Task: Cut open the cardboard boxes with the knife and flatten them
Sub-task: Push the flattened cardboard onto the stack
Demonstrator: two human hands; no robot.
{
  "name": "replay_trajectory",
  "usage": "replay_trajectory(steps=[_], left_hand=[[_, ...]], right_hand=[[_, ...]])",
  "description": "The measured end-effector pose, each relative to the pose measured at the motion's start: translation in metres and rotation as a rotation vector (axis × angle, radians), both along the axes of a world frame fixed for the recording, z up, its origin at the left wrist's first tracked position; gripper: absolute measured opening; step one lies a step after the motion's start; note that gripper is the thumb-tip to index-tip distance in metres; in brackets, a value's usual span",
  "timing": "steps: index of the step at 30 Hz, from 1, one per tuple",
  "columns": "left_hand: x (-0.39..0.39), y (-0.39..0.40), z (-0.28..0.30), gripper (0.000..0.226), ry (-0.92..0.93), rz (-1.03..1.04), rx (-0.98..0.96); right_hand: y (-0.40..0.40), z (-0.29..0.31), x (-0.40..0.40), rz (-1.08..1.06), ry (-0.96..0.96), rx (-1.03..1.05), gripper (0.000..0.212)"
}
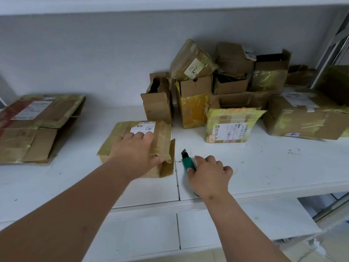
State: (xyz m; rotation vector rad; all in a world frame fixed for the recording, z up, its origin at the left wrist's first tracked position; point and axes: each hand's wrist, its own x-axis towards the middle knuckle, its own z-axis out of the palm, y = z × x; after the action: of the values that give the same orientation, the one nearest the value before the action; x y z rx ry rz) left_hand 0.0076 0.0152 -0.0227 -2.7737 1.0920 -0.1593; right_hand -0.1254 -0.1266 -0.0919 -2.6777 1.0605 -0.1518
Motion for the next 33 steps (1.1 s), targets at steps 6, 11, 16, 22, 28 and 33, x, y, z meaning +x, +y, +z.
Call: replay_trajectory(steps=[6,11,16,22,28,33], left_hand=[[0.027,0.041,0.004,0.081,0.062,-0.194,-0.116],[0.018,0.072,0.006,0.044,0.209,-0.245,-0.664],[0.007,0.100,-0.001,0.018,0.324,0.058,-0.913],[0.013,0.137,-0.012,0.015,0.419,0.348,-1.205],[0.011,0.152,-0.016,0.037,0.419,0.368,-1.200],[0.010,0.156,-0.011,0.040,0.352,0.368,-1.057]], right_hand=[[-0.001,0.002,-0.006,-0.025,-0.096,0.046,0.038],[0.017,0.005,0.005,0.040,-0.258,0.151,0.041],[0.040,0.011,0.020,0.164,-0.297,0.249,0.045],[0.072,0.019,0.046,0.273,-0.310,0.303,0.081],[0.109,0.022,0.082,0.311,-0.274,0.283,0.107],[0.125,0.022,0.089,0.310,-0.378,0.158,0.059]])
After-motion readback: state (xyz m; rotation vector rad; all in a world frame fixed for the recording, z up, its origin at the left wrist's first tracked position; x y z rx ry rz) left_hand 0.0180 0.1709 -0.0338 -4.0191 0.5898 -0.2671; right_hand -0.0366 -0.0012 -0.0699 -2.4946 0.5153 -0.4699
